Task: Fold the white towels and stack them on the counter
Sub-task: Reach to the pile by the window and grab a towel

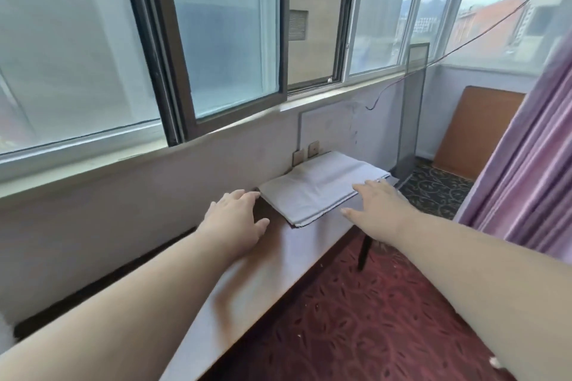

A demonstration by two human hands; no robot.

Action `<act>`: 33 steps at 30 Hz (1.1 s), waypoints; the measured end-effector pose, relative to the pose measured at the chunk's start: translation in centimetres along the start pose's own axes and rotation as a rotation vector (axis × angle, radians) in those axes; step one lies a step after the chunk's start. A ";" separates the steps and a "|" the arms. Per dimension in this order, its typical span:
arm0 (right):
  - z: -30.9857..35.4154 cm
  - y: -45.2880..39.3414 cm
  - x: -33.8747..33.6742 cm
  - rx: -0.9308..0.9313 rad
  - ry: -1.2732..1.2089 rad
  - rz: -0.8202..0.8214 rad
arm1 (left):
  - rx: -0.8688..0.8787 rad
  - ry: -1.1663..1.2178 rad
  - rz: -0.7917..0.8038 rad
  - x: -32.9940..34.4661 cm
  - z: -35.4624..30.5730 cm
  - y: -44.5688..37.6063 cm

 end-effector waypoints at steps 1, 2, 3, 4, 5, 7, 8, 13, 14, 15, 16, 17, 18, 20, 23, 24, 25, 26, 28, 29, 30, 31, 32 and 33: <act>-1.8 -0.3 -0.1 0.017 -0.005 -0.006 | 0.003 0.011 0.002 0.8 -1.3 -0.6; -3.4 -0.6 0.1 0.034 -0.014 -0.007 | 0.008 0.018 0.007 1.7 -2.5 -1.3; -4.8 -0.9 0.4 0.052 -0.027 -0.007 | 0.010 0.026 0.016 2.6 -3.4 -2.0; -6.0 -1.4 0.9 0.065 -0.039 -0.011 | 0.009 0.034 0.024 3.5 -4.2 -2.7; -7.1 -1.9 1.6 0.072 -0.047 -0.015 | 0.004 0.041 0.032 4.3 -4.7 -3.5; -8.7 -3.2 3.0 0.078 -0.067 -0.007 | -0.005 0.043 0.037 5.7 -5.6 -5.7; -9.4 -4.0 3.7 0.082 -0.085 -0.001 | -0.008 0.045 0.037 6.3 -6.0 -6.9; -12.8 -9.4 6.7 0.092 -0.083 0.059 | -0.005 0.061 0.048 9.6 -7.3 -14.6; -13.6 -11.1 6.9 0.084 -0.059 0.069 | -0.009 0.067 0.049 10.1 -7.3 -16.5; -14.6 -12.9 6.6 0.081 -0.040 0.075 | -0.014 0.077 0.049 10.4 -7.3 -18.5; -15.6 -14.8 6.2 0.081 -0.029 0.072 | -0.015 0.089 0.049 10.5 -7.2 -20.5; -16.6 -16.6 5.7 0.084 -0.025 0.058 | -0.011 0.096 0.044 10.4 -7.2 -22.3; -17.6 -18.3 5.2 0.095 -0.031 0.031 | -0.007 0.098 0.032 10.3 -7.5 -24.3; -19.7 -21.3 4.5 0.126 -0.066 -0.012 | 0.007 0.086 0.013 10.3 -8.5 -28.3; -22.3 -25.2 5.1 0.152 -0.133 -0.024 | 0.016 0.095 0.030 11.8 -10.9 -33.1; -23.1 -26.5 5.6 0.147 -0.147 -0.019 | 0.022 0.099 0.041 12.6 -11.8 -34.4; -23.8 -27.7 6.2 0.139 -0.165 -0.009 | 0.028 0.105 0.057 13.5 -12.6 -35.5; -24.5 -29.0 6.8 0.129 -0.181 0.004 | 0.027 0.105 0.073 14.4 -13.2 -36.5; -25.9 -31.6 8.1 0.103 -0.214 0.025 | 0.002 0.100 0.083 16.1 -14.2 -38.3; -26.5 -32.9 8.8 0.090 -0.232 0.039 | -0.016 0.094 0.081 16.7 -14.6 -39.3; -27.2 -34.2 9.4 0.075 -0.244 0.051 | -0.037 0.088 0.078 17.3 -14.9 -40.1; -27.9 -35.5 10.1 0.057 -0.246 0.061 | -0.065 0.087 0.071 18.0 -15.3 -41.0; -28.7 -36.9 10.7 0.031 -0.244 0.076 | -0.099 0.091 0.062 18.7 -15.8 -41.8; -29.4 -38.4 11.3 -0.001 -0.239 0.099 | -0.136 0.097 0.059 19.4 -16.2 -42.3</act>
Point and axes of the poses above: each hand's wrist, its own y-axis away from the middle knuckle, its own x-axis out of the palm, z = x × y, the point moved 4 cm from there along -y, towards the middle knuckle, and after that the axes turned 1 degree about y, right-handed, at the moved point
